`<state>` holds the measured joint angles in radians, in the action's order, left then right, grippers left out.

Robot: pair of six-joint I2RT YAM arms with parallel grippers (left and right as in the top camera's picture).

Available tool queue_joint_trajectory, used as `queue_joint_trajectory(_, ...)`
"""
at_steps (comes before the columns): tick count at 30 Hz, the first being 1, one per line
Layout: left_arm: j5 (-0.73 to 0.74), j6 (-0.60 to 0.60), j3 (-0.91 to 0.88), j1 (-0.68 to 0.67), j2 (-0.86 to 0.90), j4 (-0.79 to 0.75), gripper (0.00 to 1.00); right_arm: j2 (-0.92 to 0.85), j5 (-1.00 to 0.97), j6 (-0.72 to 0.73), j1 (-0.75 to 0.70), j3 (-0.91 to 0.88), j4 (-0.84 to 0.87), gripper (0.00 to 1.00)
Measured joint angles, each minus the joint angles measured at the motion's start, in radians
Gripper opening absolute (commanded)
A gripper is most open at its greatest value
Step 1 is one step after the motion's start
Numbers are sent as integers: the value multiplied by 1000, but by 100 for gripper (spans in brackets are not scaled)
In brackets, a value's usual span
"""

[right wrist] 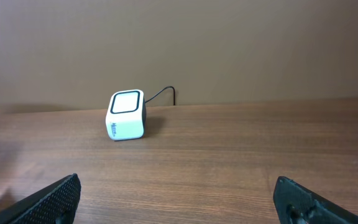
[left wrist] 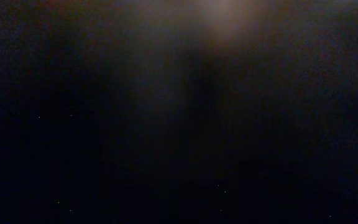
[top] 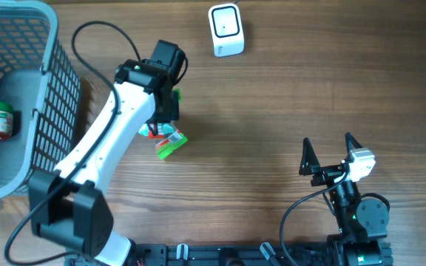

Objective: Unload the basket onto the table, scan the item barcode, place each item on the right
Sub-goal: 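Carry the items to the table centre and release them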

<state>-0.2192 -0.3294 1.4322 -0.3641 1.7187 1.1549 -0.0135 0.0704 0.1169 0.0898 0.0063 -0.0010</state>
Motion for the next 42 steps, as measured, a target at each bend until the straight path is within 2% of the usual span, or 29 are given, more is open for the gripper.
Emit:
queue_joint_trajectory(8,65,-35,-46,-63,84,-95,4,0,0,0,0,0,0,100)
queue_joint_trajectory(10,77,-40,-80,-87,98,-145,29,0,0,0,0,0,0,100)
queue_joint_trajectory(12,94,-41,-106,-108,107,-181,43,0,0,0,0,0,0,99)
queue_joint_trajectory(13,105,-41,-113,-114,110,-188,46,0,0,0,0,0,0,100)
queue_joint_trajectory(14,122,-47,-118,-120,113,-196,54,0,0,0,0,0,0,100)
queue_joint_trajectory(15,141,-52,-119,-123,114,-201,68,0,0,0,0,0,0,100)
queue_joint_trajectory(20,185,-54,-119,-123,114,-210,89,0,0,0,0,0,0,100)
queue_joint_trajectory(26,199,-58,-119,-123,114,-210,98,0,0,0,0,0,0,100)
queue_joint_trajectory(36,203,-58,-116,-123,113,-209,98,0,0,0,0,0,0,100)
queue_joint_trajectory(42,202,-52,-31,-106,56,-179,95,0,0,0,0,0,0,100)
